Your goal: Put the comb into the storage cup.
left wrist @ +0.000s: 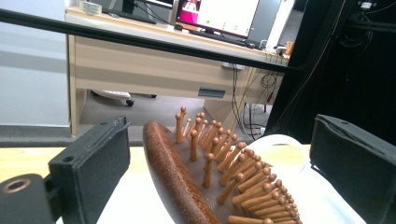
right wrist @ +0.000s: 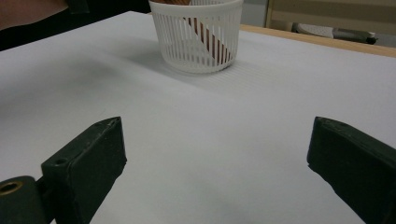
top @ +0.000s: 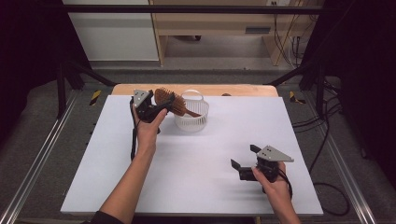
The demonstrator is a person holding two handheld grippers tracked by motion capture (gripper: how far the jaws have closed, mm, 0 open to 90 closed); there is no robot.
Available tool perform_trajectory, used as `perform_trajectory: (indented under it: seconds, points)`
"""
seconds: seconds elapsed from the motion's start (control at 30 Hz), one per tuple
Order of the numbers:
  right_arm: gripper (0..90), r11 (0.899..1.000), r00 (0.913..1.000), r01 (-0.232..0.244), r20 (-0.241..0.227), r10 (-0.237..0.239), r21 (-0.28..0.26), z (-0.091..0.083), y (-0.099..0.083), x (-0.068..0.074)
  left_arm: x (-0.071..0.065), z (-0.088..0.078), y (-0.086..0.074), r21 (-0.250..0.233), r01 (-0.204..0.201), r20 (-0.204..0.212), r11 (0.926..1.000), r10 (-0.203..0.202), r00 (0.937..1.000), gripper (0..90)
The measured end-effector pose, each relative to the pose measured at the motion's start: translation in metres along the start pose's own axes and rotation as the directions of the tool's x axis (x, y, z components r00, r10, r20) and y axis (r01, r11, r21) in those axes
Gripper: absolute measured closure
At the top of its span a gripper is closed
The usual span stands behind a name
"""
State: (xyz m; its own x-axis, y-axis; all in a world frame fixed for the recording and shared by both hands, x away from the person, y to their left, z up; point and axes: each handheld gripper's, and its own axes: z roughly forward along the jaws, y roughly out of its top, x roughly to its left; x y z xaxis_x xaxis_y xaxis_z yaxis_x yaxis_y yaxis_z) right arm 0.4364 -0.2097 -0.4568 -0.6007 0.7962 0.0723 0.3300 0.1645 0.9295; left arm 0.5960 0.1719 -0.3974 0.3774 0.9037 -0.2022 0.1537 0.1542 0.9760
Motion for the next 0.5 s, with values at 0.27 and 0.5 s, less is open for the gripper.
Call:
perform_trajectory:
  seconds: [0.27, 0.5]
  points:
    - [4.8, 1.0, 1.0, 0.002, 0.0, -0.002, 0.002, 0.001, 0.0, 0.0, -0.003, -0.008, 0.006, -0.015, -0.036, 0.001, 0.9992, 0.036, 0.9994, 4.9]
    - [4.6, 1.0, 1.0, 0.001, 0.002, -0.001, 0.002, 0.0, 0.0, 0.0, -0.002, -0.016, 0.011, -0.031, -0.051, -0.004, 0.9982, 0.051, 0.9987, 4.8]
